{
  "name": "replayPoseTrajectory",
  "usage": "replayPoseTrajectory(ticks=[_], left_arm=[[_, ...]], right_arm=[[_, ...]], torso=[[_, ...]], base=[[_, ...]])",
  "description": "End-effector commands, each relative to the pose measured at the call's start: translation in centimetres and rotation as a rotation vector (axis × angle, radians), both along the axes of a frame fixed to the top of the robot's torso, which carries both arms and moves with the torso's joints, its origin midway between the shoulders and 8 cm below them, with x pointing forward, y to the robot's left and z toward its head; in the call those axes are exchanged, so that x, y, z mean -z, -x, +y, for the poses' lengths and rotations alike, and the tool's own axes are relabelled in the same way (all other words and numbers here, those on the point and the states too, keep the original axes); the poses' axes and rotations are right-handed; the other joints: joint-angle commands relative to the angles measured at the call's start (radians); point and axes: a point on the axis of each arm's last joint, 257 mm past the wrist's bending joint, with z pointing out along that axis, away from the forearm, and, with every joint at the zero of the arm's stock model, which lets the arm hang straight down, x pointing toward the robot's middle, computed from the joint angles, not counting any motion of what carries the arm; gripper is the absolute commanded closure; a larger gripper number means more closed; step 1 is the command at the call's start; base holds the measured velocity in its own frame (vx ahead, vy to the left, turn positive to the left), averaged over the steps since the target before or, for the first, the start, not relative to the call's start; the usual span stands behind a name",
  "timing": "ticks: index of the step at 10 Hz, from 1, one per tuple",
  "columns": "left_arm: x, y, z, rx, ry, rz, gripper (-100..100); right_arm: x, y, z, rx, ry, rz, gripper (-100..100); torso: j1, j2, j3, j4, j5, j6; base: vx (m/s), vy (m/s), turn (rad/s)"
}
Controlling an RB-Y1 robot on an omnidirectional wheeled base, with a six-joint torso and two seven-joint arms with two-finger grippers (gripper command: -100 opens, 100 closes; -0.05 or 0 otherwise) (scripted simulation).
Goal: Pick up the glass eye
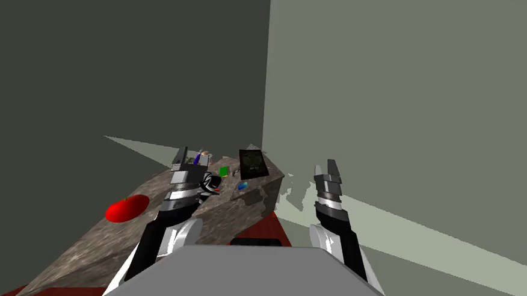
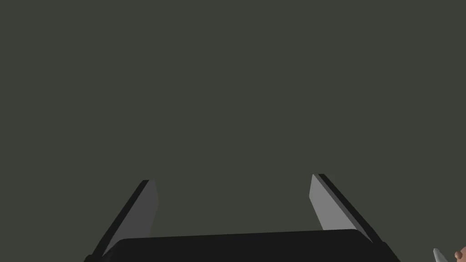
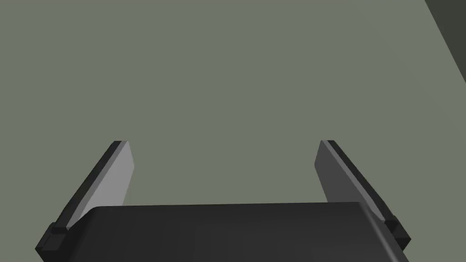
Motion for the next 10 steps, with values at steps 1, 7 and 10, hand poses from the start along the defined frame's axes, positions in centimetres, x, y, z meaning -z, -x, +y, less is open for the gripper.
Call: replayPoseTrajectory(ticks=[1,7,10], left_arm=[[0.9,-0.7,-0.4,0.017,-0.03,0.037,-100],[4.9,-3.4,-1.9,0.077,-0.14,0.183,-100],[7.8,-5.1,-2.7,0.11,-0.216,0.282,-100]], right_arm=[[0.0,0.0,0.0,0.0,0.0,0.0,0],[0.0,0.0,0.0,0.0,0.0,0.0,0],[0.0,0.0,0.0,0.0,0.0,0.0,0]], torso=[[0.0,0.0,0.0,0.0,0.0,0.0],[0.003,0.003,0.002,0.001,0.001,0.0],[0.004,0.003,0.002,0.001,0.001,0.0]], base=[[-0.023,0.002,-0.199],[-0.042,0.033,-0.155],[-0.042,0.05,-0.186]])
